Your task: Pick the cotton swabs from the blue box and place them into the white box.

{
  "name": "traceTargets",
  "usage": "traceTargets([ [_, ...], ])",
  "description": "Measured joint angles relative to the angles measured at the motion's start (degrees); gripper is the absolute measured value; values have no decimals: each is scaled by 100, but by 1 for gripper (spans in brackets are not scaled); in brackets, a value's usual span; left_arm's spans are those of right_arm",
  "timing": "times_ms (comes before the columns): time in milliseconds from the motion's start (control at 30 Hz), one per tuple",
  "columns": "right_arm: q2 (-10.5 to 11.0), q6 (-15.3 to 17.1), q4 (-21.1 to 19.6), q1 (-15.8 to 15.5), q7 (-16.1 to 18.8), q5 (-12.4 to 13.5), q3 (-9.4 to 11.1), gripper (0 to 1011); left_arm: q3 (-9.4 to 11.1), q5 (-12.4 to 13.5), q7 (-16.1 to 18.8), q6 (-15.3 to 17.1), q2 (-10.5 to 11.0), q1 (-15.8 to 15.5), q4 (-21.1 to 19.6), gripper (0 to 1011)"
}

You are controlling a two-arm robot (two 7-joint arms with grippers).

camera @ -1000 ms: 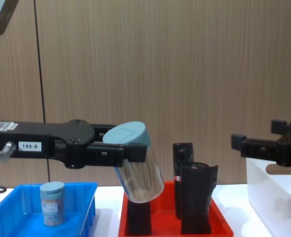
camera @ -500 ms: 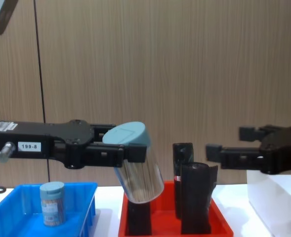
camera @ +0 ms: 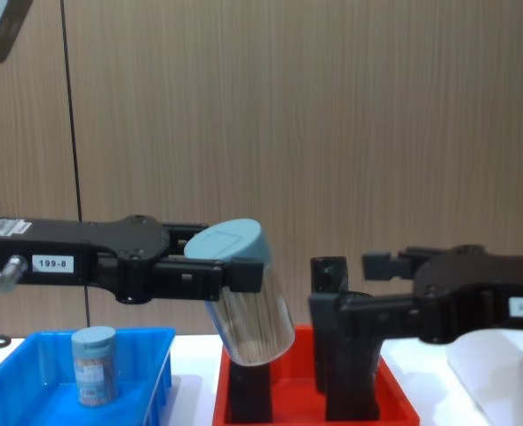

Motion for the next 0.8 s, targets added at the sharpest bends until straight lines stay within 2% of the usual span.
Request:
traceTargets([
  [333,-163,81,199,178,239,-150,-185,1002,0,0,0,0,0,0,0,674],
  [800,-328,13,415,308,252,-206,-361,1002,0,0,1,0,0,0,0,674],
])
